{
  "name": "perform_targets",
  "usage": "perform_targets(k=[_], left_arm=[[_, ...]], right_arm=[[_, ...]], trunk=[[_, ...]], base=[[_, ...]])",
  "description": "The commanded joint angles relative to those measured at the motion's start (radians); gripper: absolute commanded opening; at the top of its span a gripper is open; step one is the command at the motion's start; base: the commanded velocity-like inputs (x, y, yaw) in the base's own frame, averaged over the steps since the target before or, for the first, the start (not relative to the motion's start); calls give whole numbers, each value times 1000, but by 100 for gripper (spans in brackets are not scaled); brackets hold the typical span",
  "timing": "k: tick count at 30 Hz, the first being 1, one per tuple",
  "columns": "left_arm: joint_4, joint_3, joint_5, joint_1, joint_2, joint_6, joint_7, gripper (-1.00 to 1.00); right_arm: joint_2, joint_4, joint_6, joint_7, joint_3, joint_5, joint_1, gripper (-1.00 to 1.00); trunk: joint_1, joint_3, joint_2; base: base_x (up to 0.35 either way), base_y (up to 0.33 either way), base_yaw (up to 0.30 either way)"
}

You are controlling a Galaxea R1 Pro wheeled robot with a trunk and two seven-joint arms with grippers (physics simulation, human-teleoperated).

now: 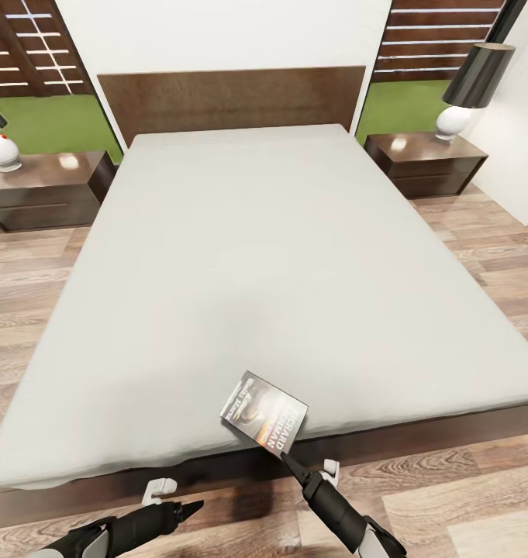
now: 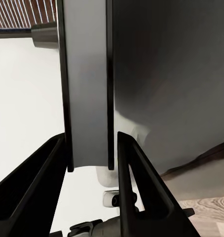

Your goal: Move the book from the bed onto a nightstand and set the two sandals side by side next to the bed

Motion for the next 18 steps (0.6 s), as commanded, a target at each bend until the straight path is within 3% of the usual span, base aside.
perform_targets(k=[1, 7, 18], left_arm=[[0, 9, -10, 0, 0, -1, -3, 100], [0, 9, -11, 0, 0, -2, -4, 100], [0, 9, -10, 0, 0, -1, -5, 100]], right_arm=[[1, 0, 12, 4, -4, -2, -1, -100], [1, 0, 12, 4, -4, -2, -1, -100], [1, 0, 12, 4, -4, -2, -1, -100]], trunk=[[0, -1, 0], [-12, 9, 21], [-54, 43, 98]], base=[[0, 0, 0], [0, 0, 0], [0, 0, 0]])
